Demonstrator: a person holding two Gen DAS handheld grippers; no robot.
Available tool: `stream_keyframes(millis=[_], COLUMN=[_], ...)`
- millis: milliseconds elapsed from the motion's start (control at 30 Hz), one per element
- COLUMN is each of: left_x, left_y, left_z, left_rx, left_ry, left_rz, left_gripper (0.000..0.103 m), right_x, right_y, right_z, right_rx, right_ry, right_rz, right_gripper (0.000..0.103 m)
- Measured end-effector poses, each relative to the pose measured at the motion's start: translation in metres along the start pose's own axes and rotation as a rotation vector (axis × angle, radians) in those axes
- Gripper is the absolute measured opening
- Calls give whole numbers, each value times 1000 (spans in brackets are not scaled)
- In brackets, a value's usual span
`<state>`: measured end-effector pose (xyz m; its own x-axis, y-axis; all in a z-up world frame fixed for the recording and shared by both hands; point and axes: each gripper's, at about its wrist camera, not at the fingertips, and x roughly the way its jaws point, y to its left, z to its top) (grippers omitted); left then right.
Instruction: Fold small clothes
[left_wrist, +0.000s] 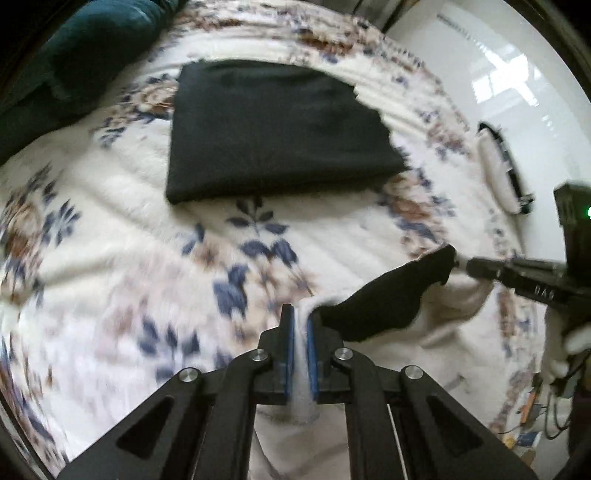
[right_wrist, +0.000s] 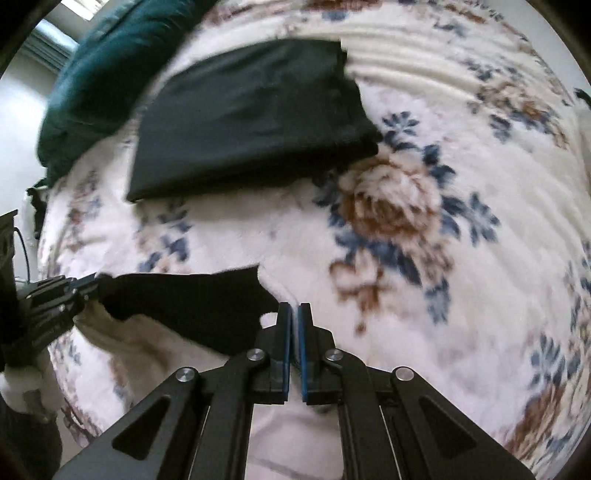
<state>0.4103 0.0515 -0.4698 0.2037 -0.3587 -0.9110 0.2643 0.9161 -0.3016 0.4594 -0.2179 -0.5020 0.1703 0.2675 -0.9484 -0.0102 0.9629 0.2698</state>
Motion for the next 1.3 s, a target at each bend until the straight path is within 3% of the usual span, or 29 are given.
stream_keyframes(millis=[100, 233, 433, 467, 533, 600, 667, 700, 800, 867, 900, 1000, 1067, 1133, 1167, 1200, 1233, 1300], left_x=[-29, -52, -24, -21, -14, -18, -30, -38, -54, -59, -55, -28, 2, 30, 36, 42, 48, 47], left_y=[-11, -27, -18, -17, -11, -5, 2, 5, 11, 10, 8, 15, 29, 40, 43, 46, 50, 54], left_z=[-30, -93, -186, -199, -229, -248, -259, -258, -239, -212, -195, -161, -140, -129, -127, -125, -120, -120], left_rx=[-44, -109, -281, -304, -344, -386, -438, -459, -484, -471, -455, -435, -465, -500, -508, -510, -495, -470], left_ry=[-16, 12, 187, 209, 267, 291, 286, 267, 196, 126, 102, 80, 96, 120, 124, 134, 148, 144], left_rz=[-32, -43, -74, -76, -76, -87, -96, -103, -103, -98, -86, -49, -56, -71, -84, -88, -79, -64], left_gripper=[4, 4, 9, 12, 37, 48, 51, 52, 54, 56, 58, 59, 59, 52, 38, 12, 12, 12], right_x=[-35, -67, -55, -48, -31, -15, -13, -18, -44, -63, -68, -62, -44, -20, -10, -2, 1, 5], right_y=[4, 6, -4, -6, -14, -26, -39, -46, -61, -65, -65, -66, -71, -78, -81, -88, -90, -95], right_z=[-43, -114, -216, -232, -260, -283, -295, -298, -292, -274, -262, -232, -214, -203, -200, -196, -194, -187], right_rx=[-7, -8, 51, 52, 68, 102, 145, 172, 240, 287, 306, 358, 424, 515, 560, 616, 631, 639], right_ry=[-24, -28, 85, 126, 221, 337, 391, 388, 296, 188, 134, 49, 38, 57, 76, 75, 72, 50], right_rz=[18, 41, 78, 80, 74, 45, 17, 16, -10, 13, 27, 98, 160, 218, 240, 245, 192, 93], right_gripper=[3, 3, 3, 3, 4, 16, 26, 33, 39, 39, 44, 58, 58, 58, 56, 31, 15, 5])
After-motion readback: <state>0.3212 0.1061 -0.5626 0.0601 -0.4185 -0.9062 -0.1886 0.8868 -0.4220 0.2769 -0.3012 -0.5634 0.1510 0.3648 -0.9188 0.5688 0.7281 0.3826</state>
